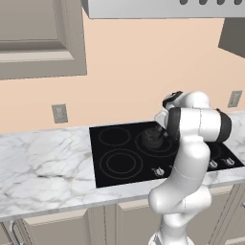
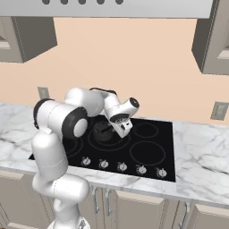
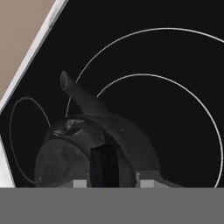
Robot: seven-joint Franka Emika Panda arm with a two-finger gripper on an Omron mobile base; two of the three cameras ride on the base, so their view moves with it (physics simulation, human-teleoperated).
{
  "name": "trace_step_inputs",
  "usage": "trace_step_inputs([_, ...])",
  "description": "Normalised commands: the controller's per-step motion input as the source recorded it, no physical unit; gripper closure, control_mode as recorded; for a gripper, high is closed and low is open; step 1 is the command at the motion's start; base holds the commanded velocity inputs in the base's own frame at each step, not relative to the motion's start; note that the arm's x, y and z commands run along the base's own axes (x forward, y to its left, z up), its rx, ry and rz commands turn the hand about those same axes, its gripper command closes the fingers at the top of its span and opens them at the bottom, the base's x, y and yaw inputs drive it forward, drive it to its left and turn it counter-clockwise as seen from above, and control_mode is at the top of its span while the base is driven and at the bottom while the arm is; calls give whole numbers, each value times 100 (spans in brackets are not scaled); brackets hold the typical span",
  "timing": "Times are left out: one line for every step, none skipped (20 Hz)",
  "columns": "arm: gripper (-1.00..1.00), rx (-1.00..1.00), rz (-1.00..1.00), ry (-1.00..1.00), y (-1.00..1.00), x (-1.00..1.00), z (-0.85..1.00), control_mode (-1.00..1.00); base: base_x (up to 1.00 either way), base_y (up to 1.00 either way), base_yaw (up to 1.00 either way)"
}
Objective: The kettle is done boiling. Turn off the stove, then wait for 300 timesteps before moving the kettle to the dining table.
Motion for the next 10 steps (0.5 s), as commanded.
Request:
trace_step_inputs([100, 0, 0, 0, 1, -4, -1, -100, 0, 0, 0])
trace_step_inputs([100, 0, 0, 0, 6, 0, -6, -100, 0, 0, 0])
trace_step_inputs([100, 0, 0, 0, 8, 0, -5, -100, 0, 0, 0])
trace_step_inputs([100, 0, 0, 1, 14, 0, -5, -100, 0, 0, 0])
trace_step_inputs([100, 0, 0, 3, 16, 0, -5, -100, 0, 0, 0])
trace_step_inputs([100, 0, 0, 3, 17, 0, -5, -100, 0, 0, 0])
trace_step_inputs([100, 0, 0, 4, 13, 0, -5, -100, 0, 0, 0])
trace_step_inputs([100, 0, 0, 4, 10, 0, -4, -100, 0, 0, 0])
trace_step_inputs([100, 0, 0, 0, 0, -5, -1, -100, 0, 0, 0])
trace_step_inputs([100, 0, 0, 0, 0, -24, 0, -100, 0, 0, 0])
